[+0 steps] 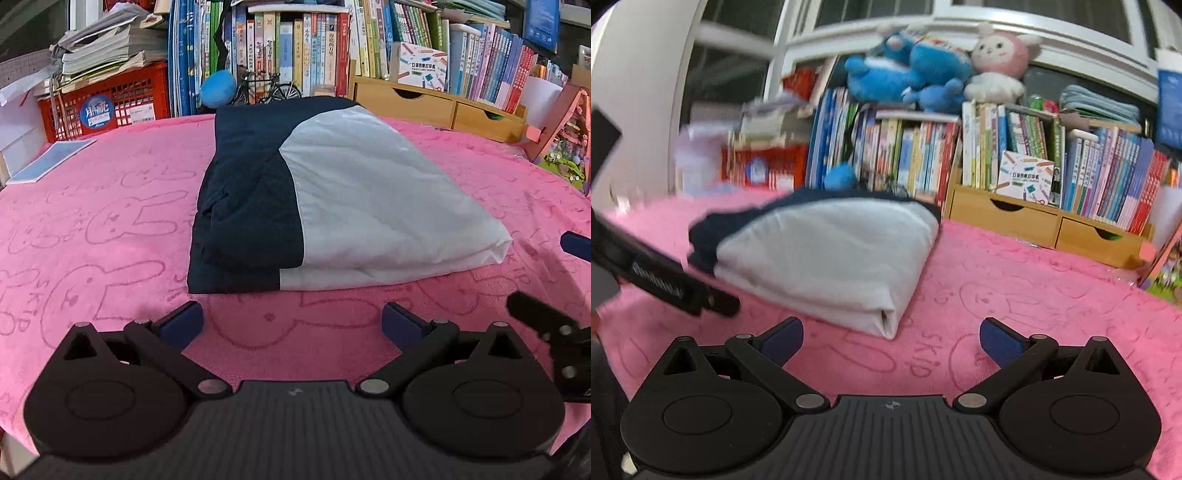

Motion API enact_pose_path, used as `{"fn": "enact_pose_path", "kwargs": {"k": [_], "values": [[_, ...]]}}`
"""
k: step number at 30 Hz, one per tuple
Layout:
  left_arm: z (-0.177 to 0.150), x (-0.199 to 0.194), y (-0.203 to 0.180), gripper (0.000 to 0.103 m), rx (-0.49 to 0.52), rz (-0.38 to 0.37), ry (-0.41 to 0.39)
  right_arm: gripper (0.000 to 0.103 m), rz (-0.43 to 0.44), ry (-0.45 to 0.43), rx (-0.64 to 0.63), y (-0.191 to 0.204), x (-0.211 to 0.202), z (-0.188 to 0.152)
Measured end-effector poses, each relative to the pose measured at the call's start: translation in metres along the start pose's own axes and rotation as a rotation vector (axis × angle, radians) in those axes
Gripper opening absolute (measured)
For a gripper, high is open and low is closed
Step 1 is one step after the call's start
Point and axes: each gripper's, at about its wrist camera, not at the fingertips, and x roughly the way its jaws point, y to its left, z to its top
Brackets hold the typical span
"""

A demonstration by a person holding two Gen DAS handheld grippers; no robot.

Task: Fold clothes

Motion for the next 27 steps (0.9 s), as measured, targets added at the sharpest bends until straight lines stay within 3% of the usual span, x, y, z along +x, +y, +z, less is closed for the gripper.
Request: {"fn": "enact_pose_path", "kwargs": {"k": [5,10,19,27], "values": [[0.001,0.001,0.004,0.103,0.006,-0.017,0.0,0.103,0.007,-0.01,-0.018,0.007,-0.001,-0.002],[0.008,-0.004,0.016,0.103,-0.033,-0.065,0.052,0.103,0.044,0.078,0.081,0.006,0.002,0.014],[0.015,-0.013,0.028,0.103,-0.038,-0.065,0.064,0.103,0.05,0.025,-0.111,0.043,-0.001,0.036],[0.017,-0.01,0.02,0.103,-0.018,-0.062,0.076,0.103,0.073,0.029,-0.083,0.044,0.0,0.031]]}}
